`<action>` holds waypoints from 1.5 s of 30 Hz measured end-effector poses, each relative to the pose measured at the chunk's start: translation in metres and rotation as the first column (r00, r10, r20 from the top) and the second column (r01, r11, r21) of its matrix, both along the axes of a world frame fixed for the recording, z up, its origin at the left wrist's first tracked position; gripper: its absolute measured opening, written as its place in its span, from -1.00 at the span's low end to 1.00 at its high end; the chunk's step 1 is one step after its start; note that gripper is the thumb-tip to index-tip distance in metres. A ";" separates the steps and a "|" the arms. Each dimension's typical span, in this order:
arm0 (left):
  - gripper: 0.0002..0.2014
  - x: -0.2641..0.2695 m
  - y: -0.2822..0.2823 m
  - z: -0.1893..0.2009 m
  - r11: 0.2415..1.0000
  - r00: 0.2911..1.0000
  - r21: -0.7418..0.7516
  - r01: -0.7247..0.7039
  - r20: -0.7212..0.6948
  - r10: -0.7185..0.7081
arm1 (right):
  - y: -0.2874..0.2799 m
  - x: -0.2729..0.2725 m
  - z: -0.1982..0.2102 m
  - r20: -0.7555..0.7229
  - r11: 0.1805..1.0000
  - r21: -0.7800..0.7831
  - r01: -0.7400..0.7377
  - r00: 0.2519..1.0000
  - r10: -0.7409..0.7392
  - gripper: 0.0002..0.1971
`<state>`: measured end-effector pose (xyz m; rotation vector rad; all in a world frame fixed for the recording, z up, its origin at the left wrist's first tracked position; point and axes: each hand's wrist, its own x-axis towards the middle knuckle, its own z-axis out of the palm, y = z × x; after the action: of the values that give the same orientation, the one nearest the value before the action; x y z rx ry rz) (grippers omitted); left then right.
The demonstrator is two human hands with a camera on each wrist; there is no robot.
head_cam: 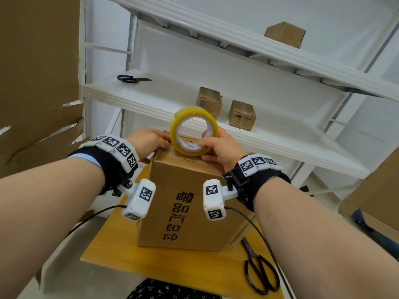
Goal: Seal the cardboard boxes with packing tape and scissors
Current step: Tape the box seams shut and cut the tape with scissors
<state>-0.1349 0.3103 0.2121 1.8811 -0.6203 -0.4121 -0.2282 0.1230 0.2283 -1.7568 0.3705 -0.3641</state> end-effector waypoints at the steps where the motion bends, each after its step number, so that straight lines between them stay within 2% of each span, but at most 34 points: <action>1: -0.78 0.000 0.001 0.000 1.000 1.000 -0.001 0.000 -0.007 0.000 | 0.000 0.000 0.000 -0.001 1.000 -0.007 -0.006 1.000 0.006 -0.73; 7: -0.73 0.000 0.000 -0.001 0.999 1.000 0.029 0.019 -0.024 -0.018 | 0.001 0.000 -0.002 -0.011 0.999 -0.029 -0.033 0.999 0.033 -0.76; 12: -0.76 -0.003 -0.004 -0.001 0.988 1.000 0.154 0.015 -0.007 -0.015 | 0.000 0.001 -0.005 0.003 0.998 -0.038 -0.042 0.999 0.042 -0.77; 15: -0.77 -0.008 -0.006 0.000 0.984 0.999 0.178 0.007 -0.050 0.002 | 0.000 0.001 -0.006 0.005 0.998 -0.050 -0.046 0.999 0.047 -0.77; 22: -0.54 -0.015 -0.010 0.014 0.955 0.999 0.294 0.044 -0.038 -0.034 | -0.002 0.000 -0.005 0.006 0.997 -0.068 -0.031 1.000 0.031 -0.77; 25: -0.52 -0.017 -0.013 0.013 0.946 0.999 0.323 0.038 -0.041 -0.026 | -0.002 0.000 -0.007 -0.004 0.994 -0.090 -0.059 0.998 0.059 -0.73; 28: -0.61 -0.015 -0.013 0.012 0.939 1.000 0.345 0.011 -0.023 -0.003 | -0.001 0.001 -0.008 -0.028 0.985 -0.147 -0.093 0.996 0.090 -0.65; 33: -0.64 -0.014 -0.012 0.009 0.942 1.000 0.335 0.006 -0.013 -0.002 | -0.006 0.003 -0.007 -0.075 0.965 -0.227 -0.134 0.990 0.120 -0.47; 37: -0.61 -0.013 -0.008 0.011 0.914 0.999 0.406 0.001 0.048 -0.023 | -0.006 0.004 -0.006 -0.094 0.949 -0.279 -0.147 0.988 0.126 -0.50; 39: -0.60 -0.017 -0.008 0.013 0.910 0.999 0.414 0.016 0.025 -0.029 | -0.005 0.005 -0.007 -0.100 0.947 -0.282 -0.151 0.987 0.128 -0.54; 41: -0.58 -0.020 -0.010 0.015 0.899 0.997 0.438 0.003 0.064 -0.034 | -0.005 0.006 -0.007 -0.103 0.951 -0.269 -0.152 0.986 0.129 -0.52; 45: -0.54 -0.016 -0.014 0.013 0.893 0.998 0.450 -0.012 0.065 -0.020 | -0.009 0.004 -0.007 -0.083 0.977 -0.178 -0.121 0.991 0.108 -0.51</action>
<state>-0.1507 0.2962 0.2248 2.3459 -0.6094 -0.5306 -0.2239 0.1136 0.2217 -1.9654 0.2937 -0.2579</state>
